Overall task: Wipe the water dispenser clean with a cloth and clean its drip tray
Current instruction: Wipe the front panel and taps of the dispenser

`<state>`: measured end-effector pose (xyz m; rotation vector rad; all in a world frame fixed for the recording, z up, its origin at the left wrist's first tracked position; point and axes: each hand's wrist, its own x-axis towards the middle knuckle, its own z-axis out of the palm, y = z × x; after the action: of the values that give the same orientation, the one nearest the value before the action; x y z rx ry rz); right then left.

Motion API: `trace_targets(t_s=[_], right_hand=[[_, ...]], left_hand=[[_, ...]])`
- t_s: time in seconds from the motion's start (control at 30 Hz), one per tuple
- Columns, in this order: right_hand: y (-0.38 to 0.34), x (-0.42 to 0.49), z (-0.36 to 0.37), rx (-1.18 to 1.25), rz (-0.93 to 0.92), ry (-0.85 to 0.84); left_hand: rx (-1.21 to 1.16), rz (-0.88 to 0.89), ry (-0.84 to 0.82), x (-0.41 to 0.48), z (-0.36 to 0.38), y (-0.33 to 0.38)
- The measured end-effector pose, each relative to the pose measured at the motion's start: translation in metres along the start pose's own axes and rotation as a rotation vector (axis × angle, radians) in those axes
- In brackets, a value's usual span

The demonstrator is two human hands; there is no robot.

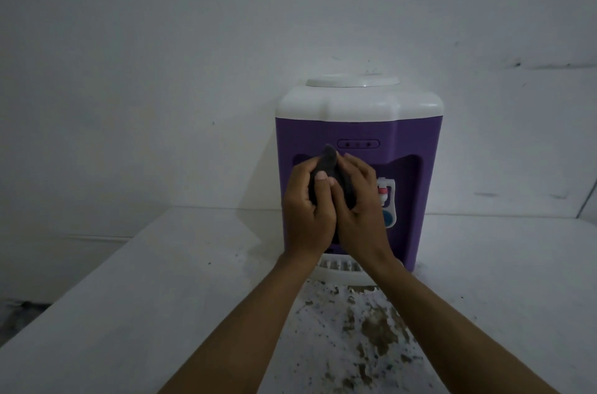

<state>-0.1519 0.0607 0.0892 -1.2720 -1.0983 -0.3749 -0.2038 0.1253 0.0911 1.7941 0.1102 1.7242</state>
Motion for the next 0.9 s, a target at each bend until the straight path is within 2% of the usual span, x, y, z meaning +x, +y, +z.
trace_targets(t_s=[0.13, 0.27, 0.33, 0.53, 0.73, 0.9], right_hand=[[-0.01, 0.01, -0.001, -0.023, -0.038, 0.063], [-0.007, 0.014, -0.009, -0.089, -0.099, 0.192], [-0.002, 0.016, -0.014, -0.193, -0.192, 0.213], [-0.004, 0.055, -0.015, -0.587, -0.432, 0.185], [0.014, 0.057, 0.001, -1.135, -0.46, 0.079], [0.027, 0.042, -0.002, -1.21, -0.567, -0.003]], left_hand=[[0.049, 0.068, 0.04, 0.01, 0.002, 0.002], [-0.029, -0.047, -0.042, 0.015, -0.001, -0.004], [-0.029, -0.034, -0.046, 0.016, -0.004, -0.008], [0.088, 0.045, 0.015, 0.039, -0.009, -0.021], [0.126, 0.01, 0.001, 0.045, -0.01, -0.034], [0.144, 0.064, -0.046, 0.046, -0.009, -0.034]])
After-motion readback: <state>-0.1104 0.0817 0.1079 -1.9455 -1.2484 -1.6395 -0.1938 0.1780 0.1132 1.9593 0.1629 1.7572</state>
